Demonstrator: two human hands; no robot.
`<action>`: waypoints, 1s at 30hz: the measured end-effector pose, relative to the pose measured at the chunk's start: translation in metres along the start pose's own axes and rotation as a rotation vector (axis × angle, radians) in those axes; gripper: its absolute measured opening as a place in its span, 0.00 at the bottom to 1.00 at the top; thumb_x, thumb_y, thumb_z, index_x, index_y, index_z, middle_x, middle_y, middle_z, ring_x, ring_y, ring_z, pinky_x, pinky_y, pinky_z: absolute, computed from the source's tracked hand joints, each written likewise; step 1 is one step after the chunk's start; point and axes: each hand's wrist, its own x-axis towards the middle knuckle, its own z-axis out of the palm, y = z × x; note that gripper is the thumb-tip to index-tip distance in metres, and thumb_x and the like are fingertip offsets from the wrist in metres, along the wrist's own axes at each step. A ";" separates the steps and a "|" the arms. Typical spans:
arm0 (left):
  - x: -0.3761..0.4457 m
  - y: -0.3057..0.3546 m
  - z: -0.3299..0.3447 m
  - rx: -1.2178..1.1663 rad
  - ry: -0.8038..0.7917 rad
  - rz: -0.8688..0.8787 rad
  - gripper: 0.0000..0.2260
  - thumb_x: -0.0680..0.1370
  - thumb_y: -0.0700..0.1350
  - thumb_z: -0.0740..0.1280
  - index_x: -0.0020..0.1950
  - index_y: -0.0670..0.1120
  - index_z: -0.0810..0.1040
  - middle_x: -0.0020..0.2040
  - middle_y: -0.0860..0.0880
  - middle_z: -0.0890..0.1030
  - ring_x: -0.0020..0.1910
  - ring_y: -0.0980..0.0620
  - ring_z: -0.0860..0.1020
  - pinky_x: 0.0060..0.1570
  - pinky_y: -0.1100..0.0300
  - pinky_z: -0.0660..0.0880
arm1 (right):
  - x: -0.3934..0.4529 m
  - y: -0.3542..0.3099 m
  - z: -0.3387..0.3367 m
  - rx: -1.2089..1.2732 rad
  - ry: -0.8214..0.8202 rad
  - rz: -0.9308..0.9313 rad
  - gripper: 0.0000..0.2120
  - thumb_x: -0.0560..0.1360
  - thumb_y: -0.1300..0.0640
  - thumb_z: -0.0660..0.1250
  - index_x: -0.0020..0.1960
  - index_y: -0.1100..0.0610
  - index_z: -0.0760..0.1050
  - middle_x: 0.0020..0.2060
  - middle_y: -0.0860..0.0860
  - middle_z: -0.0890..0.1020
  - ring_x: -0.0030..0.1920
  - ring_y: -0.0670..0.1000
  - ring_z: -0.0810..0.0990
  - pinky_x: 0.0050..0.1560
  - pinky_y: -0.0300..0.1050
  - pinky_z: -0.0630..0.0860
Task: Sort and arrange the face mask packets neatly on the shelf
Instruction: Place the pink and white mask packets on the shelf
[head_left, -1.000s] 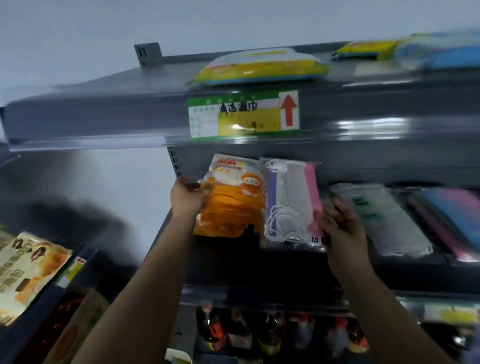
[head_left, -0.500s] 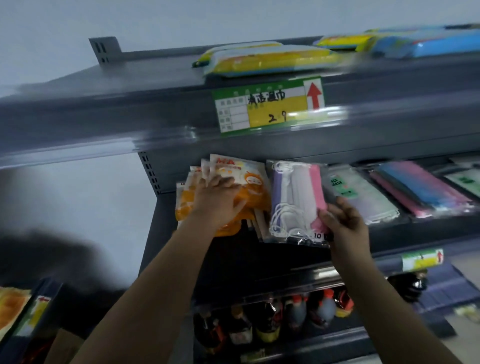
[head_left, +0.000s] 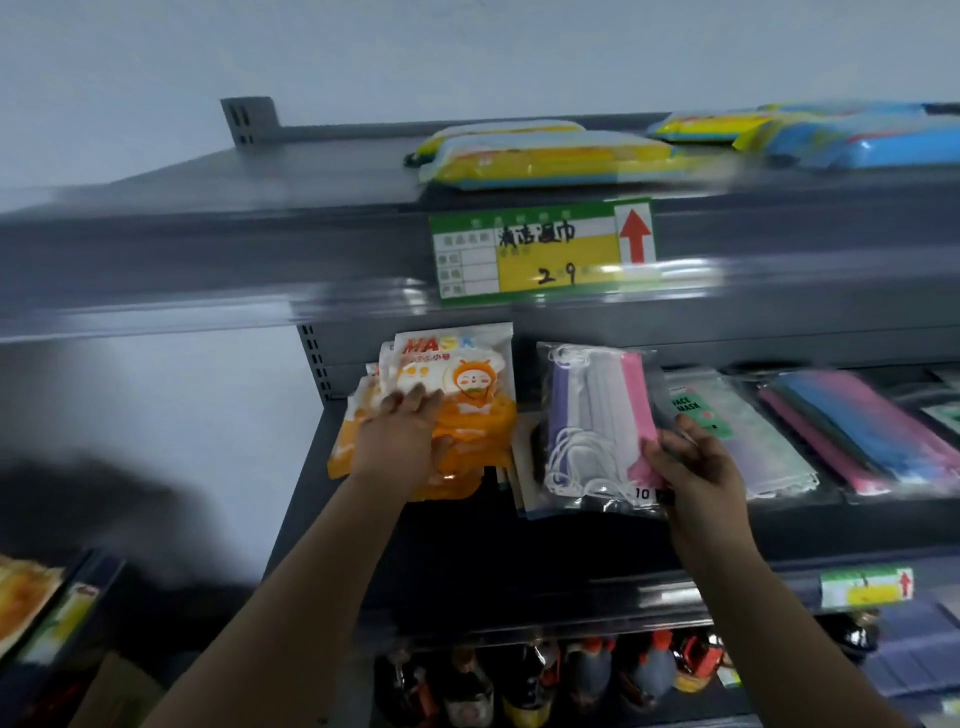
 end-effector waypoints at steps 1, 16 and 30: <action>-0.002 -0.002 0.000 -0.011 0.013 -0.016 0.28 0.80 0.57 0.55 0.77 0.52 0.51 0.78 0.51 0.54 0.76 0.46 0.54 0.66 0.48 0.66 | 0.001 0.000 0.001 0.010 -0.001 0.006 0.24 0.73 0.71 0.64 0.68 0.61 0.66 0.38 0.49 0.79 0.30 0.41 0.80 0.30 0.35 0.77; 0.001 -0.029 0.024 -0.495 0.234 -0.068 0.20 0.79 0.55 0.53 0.65 0.50 0.76 0.67 0.50 0.75 0.68 0.45 0.69 0.65 0.51 0.65 | 0.006 0.002 0.011 -0.011 -0.027 0.025 0.35 0.49 0.52 0.81 0.53 0.51 0.72 0.32 0.46 0.83 0.29 0.42 0.81 0.28 0.35 0.76; -0.014 -0.064 0.031 -0.946 0.060 -0.605 0.38 0.67 0.74 0.58 0.71 0.53 0.64 0.70 0.47 0.70 0.65 0.41 0.71 0.64 0.40 0.69 | 0.020 0.034 -0.003 -0.300 0.033 0.112 0.25 0.71 0.68 0.70 0.67 0.62 0.68 0.51 0.57 0.78 0.50 0.54 0.76 0.50 0.48 0.73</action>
